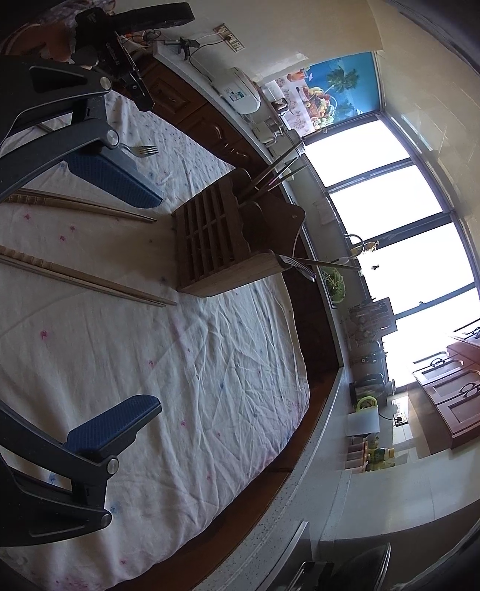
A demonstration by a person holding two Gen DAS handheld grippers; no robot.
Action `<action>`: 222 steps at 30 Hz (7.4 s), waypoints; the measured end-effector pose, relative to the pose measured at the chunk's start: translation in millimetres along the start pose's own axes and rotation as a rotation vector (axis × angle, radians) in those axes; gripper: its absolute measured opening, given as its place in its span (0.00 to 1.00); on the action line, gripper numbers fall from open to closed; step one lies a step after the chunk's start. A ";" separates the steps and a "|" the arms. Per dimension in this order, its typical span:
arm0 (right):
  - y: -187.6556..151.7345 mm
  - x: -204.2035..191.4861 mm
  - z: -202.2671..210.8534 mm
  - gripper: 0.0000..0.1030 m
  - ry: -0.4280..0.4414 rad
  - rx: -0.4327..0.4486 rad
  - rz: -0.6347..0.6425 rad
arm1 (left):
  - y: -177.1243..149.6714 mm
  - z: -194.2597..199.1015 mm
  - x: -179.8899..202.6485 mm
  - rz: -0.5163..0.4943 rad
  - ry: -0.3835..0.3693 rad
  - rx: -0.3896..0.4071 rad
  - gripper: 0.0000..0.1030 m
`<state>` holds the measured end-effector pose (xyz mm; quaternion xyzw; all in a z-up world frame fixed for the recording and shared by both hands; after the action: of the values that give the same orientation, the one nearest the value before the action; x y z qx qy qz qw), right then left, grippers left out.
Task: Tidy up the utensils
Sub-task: 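Withdraw both tools from the holder toward the remaining chopsticks beside the fork, then grasp a thin metal chopstick with the left tool while the right tool grasps a wooden chopstick, then lift both chopsticks and lower them into the wooden holder, then open both tools to release the chopsticks in the holder, then withdraw both tools from the holder toward the remaining metal chopsticks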
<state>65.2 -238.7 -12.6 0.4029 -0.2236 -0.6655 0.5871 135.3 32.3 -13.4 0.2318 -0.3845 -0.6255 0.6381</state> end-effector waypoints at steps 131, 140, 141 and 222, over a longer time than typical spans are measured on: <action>187.9 -66.7 10.5 0.05 0.145 0.284 0.094 | 186.8 46.6 51.3 -0.098 -0.255 0.325 0.04; 215.7 -66.4 -22.8 0.05 0.138 0.313 0.073 | 213.1 16.1 62.8 -0.094 -0.220 0.399 0.04; 213.3 -65.8 -28.9 0.05 0.136 0.308 0.072 | 211.2 10.0 62.9 -0.091 -0.220 0.402 0.04; 30.8 14.3 5.3 1.00 0.057 0.088 -0.074 | -0.7 -60.7 50.5 -0.140 0.062 -0.187 0.96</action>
<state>79.7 -259.8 10.3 0.4552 -0.2209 -0.6646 0.5499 178.2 -28.4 -40.0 0.2169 -0.2875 -0.6942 0.6232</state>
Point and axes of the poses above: each gripper's, at about its wrist camera, not at the fingertips, and z roughly against the way its jaws point, x to its right, y to its top, the point moved 1 cm from there along -z, roughly the way its jaws point, and after that the axes turned 1 degree about z, right-handed, at the moved point
